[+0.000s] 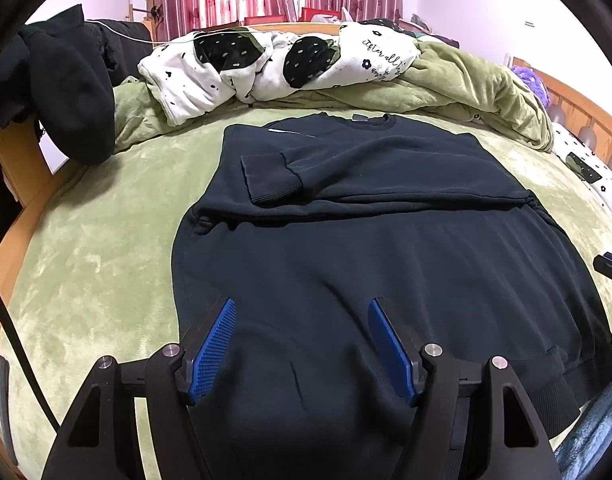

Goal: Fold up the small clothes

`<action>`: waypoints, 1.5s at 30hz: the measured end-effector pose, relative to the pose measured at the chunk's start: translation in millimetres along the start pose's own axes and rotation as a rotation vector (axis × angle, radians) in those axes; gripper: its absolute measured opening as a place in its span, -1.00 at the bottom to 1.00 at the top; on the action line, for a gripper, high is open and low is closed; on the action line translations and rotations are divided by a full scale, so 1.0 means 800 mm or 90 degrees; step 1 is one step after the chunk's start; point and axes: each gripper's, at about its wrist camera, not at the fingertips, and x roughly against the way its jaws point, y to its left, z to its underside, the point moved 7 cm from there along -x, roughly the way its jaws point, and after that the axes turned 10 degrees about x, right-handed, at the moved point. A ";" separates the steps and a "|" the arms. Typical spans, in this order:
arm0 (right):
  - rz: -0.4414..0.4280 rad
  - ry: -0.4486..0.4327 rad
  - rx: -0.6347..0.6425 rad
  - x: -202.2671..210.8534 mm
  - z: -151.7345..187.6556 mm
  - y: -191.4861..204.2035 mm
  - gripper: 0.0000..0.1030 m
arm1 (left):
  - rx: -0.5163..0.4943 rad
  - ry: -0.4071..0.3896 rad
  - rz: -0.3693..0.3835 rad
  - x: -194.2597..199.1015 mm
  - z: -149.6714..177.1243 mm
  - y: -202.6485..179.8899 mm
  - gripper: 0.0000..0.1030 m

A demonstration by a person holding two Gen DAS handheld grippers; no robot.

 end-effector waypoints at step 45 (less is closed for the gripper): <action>-0.011 -0.002 -0.021 0.001 0.006 -0.011 0.13 | 0.048 0.025 -0.001 -0.010 0.010 0.012 0.30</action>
